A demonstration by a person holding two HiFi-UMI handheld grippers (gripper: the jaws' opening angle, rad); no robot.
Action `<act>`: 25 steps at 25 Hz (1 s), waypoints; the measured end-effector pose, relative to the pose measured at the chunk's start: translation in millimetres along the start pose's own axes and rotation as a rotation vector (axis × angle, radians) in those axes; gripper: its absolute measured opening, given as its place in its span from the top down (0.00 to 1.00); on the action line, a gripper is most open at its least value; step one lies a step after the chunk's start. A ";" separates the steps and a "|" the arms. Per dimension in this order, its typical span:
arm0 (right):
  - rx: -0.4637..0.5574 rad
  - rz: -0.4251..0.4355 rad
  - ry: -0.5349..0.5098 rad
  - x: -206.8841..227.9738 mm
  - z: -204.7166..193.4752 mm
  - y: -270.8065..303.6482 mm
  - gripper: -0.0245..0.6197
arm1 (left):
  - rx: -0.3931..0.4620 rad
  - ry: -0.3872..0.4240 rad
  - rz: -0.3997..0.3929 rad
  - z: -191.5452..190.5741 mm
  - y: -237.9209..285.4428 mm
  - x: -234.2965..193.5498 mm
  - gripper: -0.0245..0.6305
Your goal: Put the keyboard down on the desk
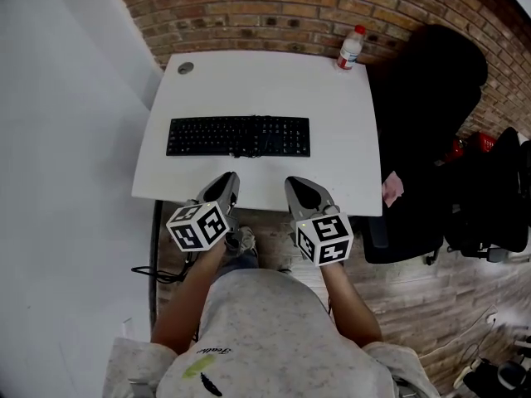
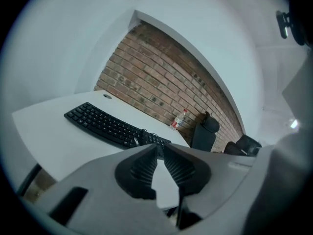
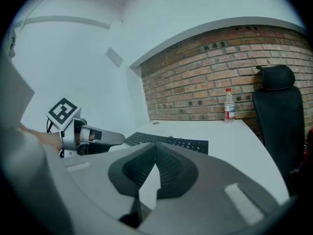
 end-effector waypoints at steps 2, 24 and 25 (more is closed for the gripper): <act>0.007 0.009 0.001 -2.0 1.0 -5.0 0.95 | -0.007 0.071 0.013 -3.3 -5.6 6.7 0.94; 0.020 0.026 -0.024 -15.0 -10.7 -26.0 0.95 | -0.023 0.306 -0.028 -29.0 -17.0 27.3 0.97; 0.019 0.027 -0.025 -15.5 -10.8 -25.0 0.95 | -0.025 0.306 -0.028 -29.0 -17.0 26.1 0.97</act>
Point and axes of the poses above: the fingertips, and each gripper's own axes: y forward along the fingers, x to its right, z out of its top, the point moved 4 cm from there along -y, backward along the fingers
